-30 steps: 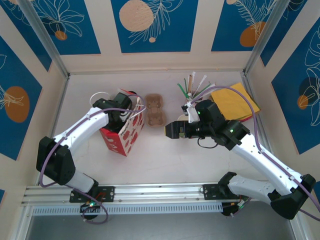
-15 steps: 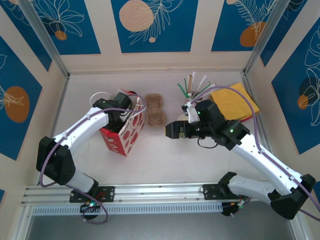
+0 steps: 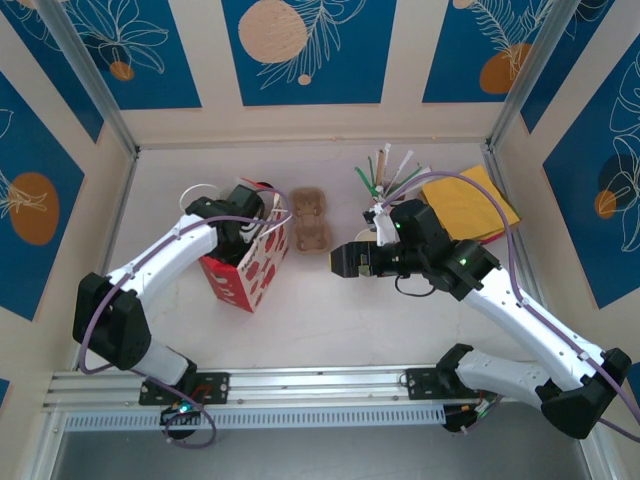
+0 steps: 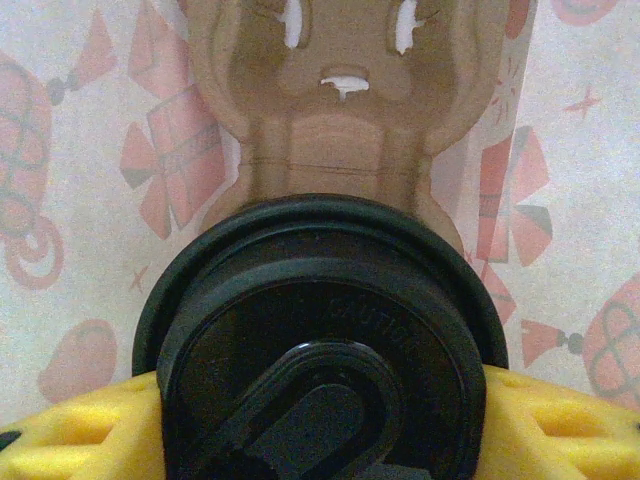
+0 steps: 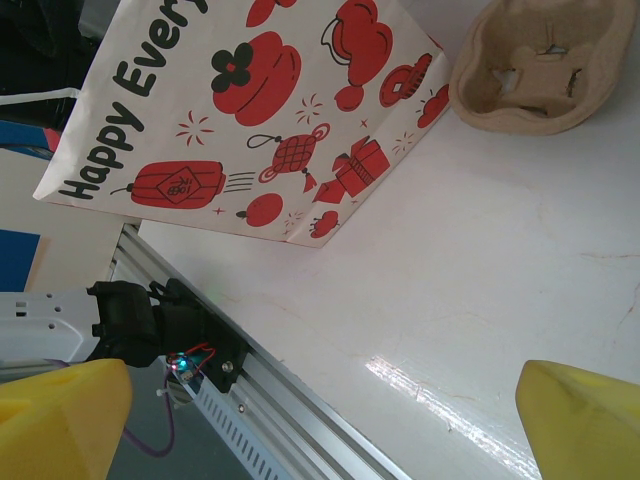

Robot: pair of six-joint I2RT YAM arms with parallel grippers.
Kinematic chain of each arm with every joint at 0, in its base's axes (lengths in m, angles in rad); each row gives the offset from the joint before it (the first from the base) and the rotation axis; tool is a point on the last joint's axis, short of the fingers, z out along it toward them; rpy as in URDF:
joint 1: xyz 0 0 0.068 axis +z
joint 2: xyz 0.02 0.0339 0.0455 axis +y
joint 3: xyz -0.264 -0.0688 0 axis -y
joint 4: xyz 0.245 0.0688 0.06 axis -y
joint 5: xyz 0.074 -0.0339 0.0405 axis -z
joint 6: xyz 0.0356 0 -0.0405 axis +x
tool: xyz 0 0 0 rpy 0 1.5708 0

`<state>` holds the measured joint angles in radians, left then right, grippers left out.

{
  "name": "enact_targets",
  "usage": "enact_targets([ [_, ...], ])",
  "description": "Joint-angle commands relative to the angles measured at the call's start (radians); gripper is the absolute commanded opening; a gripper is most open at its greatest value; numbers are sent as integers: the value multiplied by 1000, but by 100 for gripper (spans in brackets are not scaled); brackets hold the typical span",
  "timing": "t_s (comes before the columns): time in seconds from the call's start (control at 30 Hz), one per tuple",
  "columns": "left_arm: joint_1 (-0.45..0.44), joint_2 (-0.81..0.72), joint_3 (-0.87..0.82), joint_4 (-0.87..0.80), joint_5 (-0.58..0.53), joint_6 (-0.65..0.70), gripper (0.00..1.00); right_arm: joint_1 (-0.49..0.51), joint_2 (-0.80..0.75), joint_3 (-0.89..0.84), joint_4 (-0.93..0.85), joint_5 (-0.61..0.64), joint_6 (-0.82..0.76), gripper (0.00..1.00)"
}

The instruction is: Pack the takeout coffee

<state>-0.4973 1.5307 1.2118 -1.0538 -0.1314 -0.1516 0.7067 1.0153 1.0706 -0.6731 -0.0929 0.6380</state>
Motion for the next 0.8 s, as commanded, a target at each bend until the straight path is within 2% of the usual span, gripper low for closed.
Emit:
enact_targets([
  [0.0,24,190,-155,130,16,-22,57,-4,-13,-9,0,-5,5,99],
  [0.77,24,123,-141,87,7,-33,57,-4,-16,-12,4,-8,10,99],
])
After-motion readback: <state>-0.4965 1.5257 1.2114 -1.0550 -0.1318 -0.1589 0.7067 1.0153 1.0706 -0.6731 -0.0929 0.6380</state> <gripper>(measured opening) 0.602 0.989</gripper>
